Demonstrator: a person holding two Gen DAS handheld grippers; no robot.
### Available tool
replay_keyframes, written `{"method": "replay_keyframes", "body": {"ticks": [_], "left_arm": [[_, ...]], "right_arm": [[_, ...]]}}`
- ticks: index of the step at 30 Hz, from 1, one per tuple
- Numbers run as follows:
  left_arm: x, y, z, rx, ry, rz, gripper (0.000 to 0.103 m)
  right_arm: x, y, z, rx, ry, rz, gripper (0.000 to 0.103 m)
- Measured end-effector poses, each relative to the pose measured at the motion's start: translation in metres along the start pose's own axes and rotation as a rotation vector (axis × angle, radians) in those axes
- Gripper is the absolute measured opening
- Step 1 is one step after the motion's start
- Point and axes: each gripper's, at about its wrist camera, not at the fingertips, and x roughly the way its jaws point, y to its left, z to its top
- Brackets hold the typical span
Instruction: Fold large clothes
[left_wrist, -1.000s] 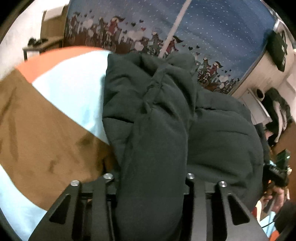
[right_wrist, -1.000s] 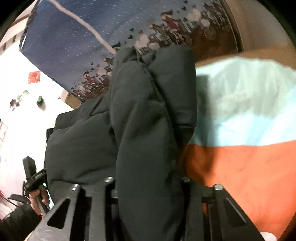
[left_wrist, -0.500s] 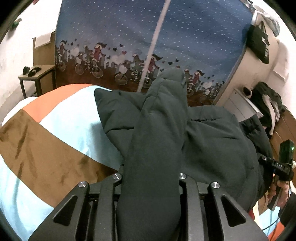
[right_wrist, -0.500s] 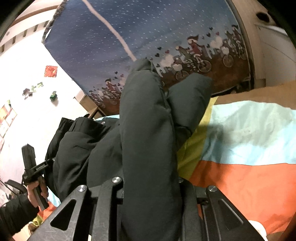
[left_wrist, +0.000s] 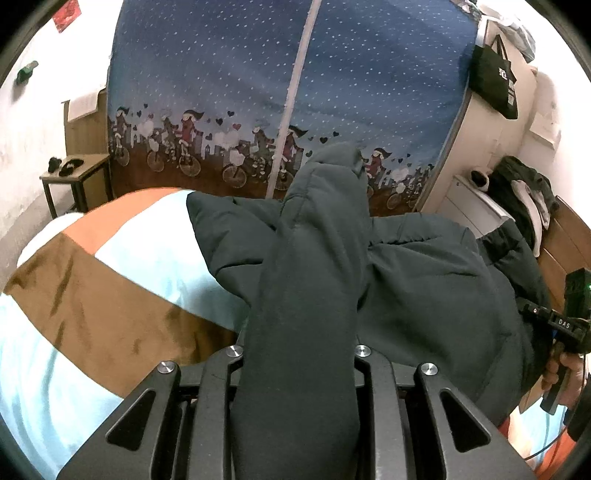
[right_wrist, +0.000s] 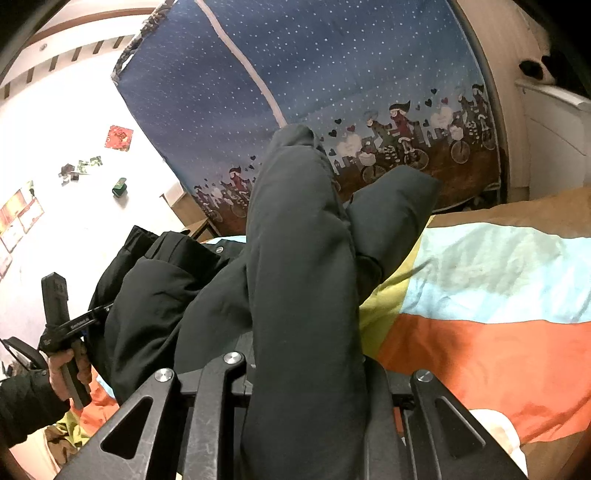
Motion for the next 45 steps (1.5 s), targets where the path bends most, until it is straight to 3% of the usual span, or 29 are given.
{"method": "replay_keyframes", "body": {"ticks": [6, 14, 23, 24, 27, 31, 33, 36, 45], "left_arm": [[0.021, 0.014, -0.028, -0.038, 0.054, 0.017, 0.019], [0.040, 0.040, -0.057, -0.116, 0.089, 0.045, 0.024], [0.045, 0.053, -0.065, -0.190, 0.157, 0.127, 0.052], [0.043, 0.054, -0.064, -0.197, 0.152, 0.151, 0.056], [0.032, 0.052, -0.062, -0.187, 0.121, 0.208, 0.058], [0.015, 0.037, -0.062, -0.119, 0.063, 0.255, 0.058], [0.006, 0.027, -0.064, -0.088, 0.033, 0.243, 0.059], [-0.002, 0.010, -0.064, -0.042, 0.005, 0.250, 0.070], [-0.023, -0.026, -0.057, 0.013, -0.045, 0.223, 0.072]], "right_arm": [[0.015, -0.007, -0.020, -0.022, 0.046, -0.040, 0.021], [0.033, -0.045, -0.047, 0.083, 0.095, -0.127, 0.027], [0.044, -0.046, -0.053, 0.062, 0.146, -0.296, 0.067], [0.043, -0.045, -0.053, 0.061, 0.140, -0.319, 0.074], [0.039, -0.041, -0.052, 0.047, 0.119, -0.374, 0.082], [0.028, -0.024, -0.047, 0.003, 0.059, -0.398, 0.088], [0.024, -0.015, -0.045, -0.013, 0.042, -0.399, 0.090], [0.019, -0.002, -0.043, -0.029, 0.020, -0.393, 0.094], [0.000, 0.031, -0.039, -0.087, -0.045, -0.415, 0.099]]}}
